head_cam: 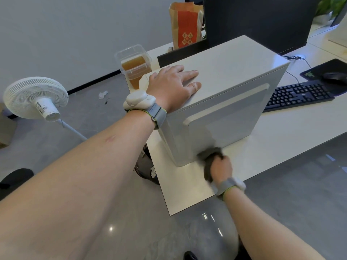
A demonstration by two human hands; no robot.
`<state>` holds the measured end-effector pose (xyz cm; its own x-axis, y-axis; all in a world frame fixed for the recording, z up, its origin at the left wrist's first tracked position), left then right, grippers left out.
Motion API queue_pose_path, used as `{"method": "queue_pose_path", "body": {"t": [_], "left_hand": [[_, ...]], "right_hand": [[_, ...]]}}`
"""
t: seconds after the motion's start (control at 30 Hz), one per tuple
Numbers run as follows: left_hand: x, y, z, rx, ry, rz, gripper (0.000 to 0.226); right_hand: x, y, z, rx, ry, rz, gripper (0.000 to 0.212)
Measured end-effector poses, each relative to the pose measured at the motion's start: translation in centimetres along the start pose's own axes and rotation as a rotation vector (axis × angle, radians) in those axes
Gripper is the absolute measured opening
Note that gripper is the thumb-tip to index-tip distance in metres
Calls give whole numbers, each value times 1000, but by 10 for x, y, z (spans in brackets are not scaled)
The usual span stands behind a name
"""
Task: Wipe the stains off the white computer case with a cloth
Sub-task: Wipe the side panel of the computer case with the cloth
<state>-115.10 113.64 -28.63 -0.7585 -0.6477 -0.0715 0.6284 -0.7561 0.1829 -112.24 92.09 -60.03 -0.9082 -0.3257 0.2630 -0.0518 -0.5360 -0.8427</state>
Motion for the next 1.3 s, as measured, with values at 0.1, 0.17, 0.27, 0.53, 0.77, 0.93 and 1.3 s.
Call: {"method": "queue_pose_path", "body": {"t": [0.1, 0.17, 0.27, 0.53, 0.77, 0.93, 1.3], "left_hand": [[0, 0, -1, -1, 1, 2, 59], [-1, 1, -2, -5, 7, 7, 59], [-1, 0, 0, 3, 8, 18, 56], [0, 1, -1, -17, 5, 21, 50], [-1, 0, -5, -27, 0, 5, 55], [-1, -2, -7, -34, -10, 4, 57], [-1, -1, -4, -66, -17, 0, 58]], "right_hand": [[-43, 18, 61, -273, 282, -173, 35], [-72, 19, 79, -410, 317, -193, 41], [-102, 15, 73, -495, 181, -185, 64], [-53, 6, 14, -742, 251, -308, 59], [40, -22, -84, -858, -86, -530, 15], [51, -61, -70, -926, -59, -436, 13], [22, -256, 113, -455, 289, 552, 35]]}}
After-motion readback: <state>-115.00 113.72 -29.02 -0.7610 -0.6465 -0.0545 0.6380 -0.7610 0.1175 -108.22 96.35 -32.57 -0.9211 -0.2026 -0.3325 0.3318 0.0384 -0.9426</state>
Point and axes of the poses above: each hand's wrist, its own x-axis away from the middle knuckle, its own z-axis out of the back of the hand, y = z × x, the point moved 9 cm from there along -x, towards the middle knuckle, and after that the axes turned 12 degrees about z, right-handed, at the moved point
